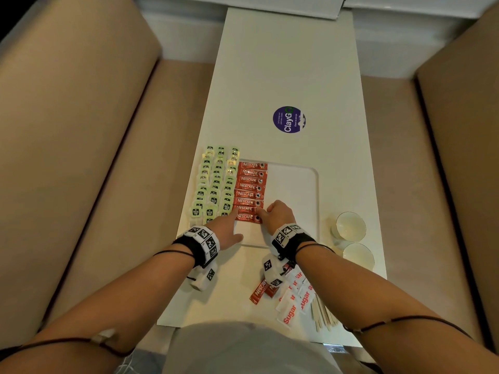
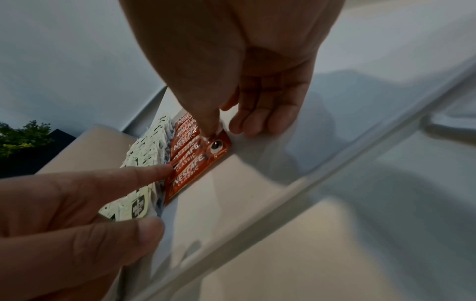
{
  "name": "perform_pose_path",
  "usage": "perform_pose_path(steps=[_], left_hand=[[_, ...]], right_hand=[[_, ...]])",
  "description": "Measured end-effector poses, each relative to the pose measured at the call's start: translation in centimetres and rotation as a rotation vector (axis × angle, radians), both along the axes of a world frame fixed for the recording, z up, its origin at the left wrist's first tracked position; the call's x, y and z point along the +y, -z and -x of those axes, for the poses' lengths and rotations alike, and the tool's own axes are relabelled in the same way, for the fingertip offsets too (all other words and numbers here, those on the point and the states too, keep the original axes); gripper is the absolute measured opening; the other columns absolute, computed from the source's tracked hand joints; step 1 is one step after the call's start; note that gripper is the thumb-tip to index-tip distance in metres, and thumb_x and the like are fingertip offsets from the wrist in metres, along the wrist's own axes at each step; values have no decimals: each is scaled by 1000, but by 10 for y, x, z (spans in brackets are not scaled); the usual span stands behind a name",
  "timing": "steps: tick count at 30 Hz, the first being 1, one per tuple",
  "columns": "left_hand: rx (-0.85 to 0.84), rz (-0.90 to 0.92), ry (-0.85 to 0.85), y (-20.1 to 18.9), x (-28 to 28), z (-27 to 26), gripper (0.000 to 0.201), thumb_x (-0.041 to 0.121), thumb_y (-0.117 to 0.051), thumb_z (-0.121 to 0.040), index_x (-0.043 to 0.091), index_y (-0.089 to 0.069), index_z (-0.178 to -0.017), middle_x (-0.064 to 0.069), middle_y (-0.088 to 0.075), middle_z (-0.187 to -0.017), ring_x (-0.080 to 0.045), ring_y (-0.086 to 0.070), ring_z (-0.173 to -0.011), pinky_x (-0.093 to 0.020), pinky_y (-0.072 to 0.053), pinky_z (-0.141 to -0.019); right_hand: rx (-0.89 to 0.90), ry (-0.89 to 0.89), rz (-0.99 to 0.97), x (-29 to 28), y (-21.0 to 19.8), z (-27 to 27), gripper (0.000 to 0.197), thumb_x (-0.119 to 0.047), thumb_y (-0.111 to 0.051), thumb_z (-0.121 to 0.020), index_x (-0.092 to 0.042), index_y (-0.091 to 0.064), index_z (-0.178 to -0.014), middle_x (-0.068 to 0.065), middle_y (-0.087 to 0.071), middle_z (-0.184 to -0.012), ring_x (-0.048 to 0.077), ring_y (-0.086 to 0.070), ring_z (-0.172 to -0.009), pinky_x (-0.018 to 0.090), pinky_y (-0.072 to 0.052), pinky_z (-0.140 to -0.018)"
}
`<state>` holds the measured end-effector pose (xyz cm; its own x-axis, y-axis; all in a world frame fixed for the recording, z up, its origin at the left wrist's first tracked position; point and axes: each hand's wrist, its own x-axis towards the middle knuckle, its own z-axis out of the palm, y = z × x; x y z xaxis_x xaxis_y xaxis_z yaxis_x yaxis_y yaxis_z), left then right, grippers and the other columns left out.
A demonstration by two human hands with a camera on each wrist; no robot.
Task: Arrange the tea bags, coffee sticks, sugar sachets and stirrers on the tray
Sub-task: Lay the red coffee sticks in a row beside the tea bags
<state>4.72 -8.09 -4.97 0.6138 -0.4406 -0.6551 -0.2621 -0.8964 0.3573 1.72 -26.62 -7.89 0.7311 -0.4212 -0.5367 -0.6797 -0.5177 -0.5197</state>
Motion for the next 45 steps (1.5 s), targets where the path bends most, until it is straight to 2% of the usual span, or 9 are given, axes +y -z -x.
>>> perform_pose_path(steps=[10, 16, 20, 25, 29, 34, 39, 43, 45], left_hand=[[9, 0, 5, 2, 0, 0, 94, 43, -62, -92, 23, 2, -159, -10, -66, -120, -27, -66, -96, -41, -56, -87], [3, 19, 19, -2, 2, 3, 95, 44, -62, -92, 25, 4, -158, -10, -68, -113, -25, -67, -90, -42, -56, -85], [-2, 6, 58, -5, 5, 9, 93, 45, -61, -93, 19, 0, -158, -12, -69, -107, -28, -66, -87, -39, -56, -79], [20, 6, 71, -4, 8, 15, 95, 43, -62, -93, 15, 2, -158, -15, -66, -120, -31, -66, -100, -41, -55, -86], [23, 7, 61, -7, 6, 17, 93, 41, -62, -94, 14, 0, -158, -15, -67, -118, -30, -66, -98, -39, -55, -84], [18, 12, 58, -8, 5, 16, 94, 42, -63, -93, 16, 0, -158, -14, -68, -110, -30, -66, -92, -36, -54, -78], [27, 37, 48, -10, 5, 16, 91, 41, -64, -93, 18, -4, -157, -13, -68, -112, -30, -66, -93, -33, -52, -76], [9, 53, 45, -10, 5, 15, 93, 40, -64, -93, 20, 1, -157, -13, -68, -109, -24, -61, -80, -33, -51, -72], [-9, 58, 41, -11, 5, 15, 89, 41, -64, -92, 22, -5, -155, -12, -69, -106, -25, -63, -81, -34, -53, -73]], right_hand=[[-11, -14, 9, -2, 1, 0, 33, -48, -67, -91, -17, -55, -94, -2, -63, -88, 13, -58, -74, 30, -43, -61], [-13, -20, 6, -3, 0, 4, 35, -52, -67, -90, -20, -54, -91, -3, -62, -85, 13, -58, -73, 29, -43, -61], [-2, -39, 18, -5, 1, 14, 31, -48, -70, -86, -21, -54, -87, -4, -62, -84, 14, -59, -75, 31, -49, -66], [-1, -55, 33, -4, 1, 15, 27, -43, -71, -85, -22, -55, -89, -5, -61, -85, 13, -59, -75, 32, -50, -68], [5, -56, 36, -3, -3, 15, 28, -43, -72, -85, -20, -56, -93, -4, -62, -86, 13, -59, -76, 30, -47, -65], [6, -48, 33, -2, -5, 15, 28, -44, -71, -84, -21, -56, -92, -5, -62, -86, 13, -60, -76, 31, -50, -67], [13, -54, 25, -2, -7, 16, 29, -44, -72, -84, -22, -54, -90, -6, -61, -85, 12, -58, -73, 28, -46, -63], [11, -50, 12, -2, -11, 17, 30, -45, -72, -84, -22, -53, -89, -5, -61, -85, 11, -57, -72, 28, -44, -62], [7, -54, 0, -2, -14, 18, 31, -46, -72, -84, -22, -53, -88, -5, -61, -84, 12, -56, -71, 29, -46, -63]])
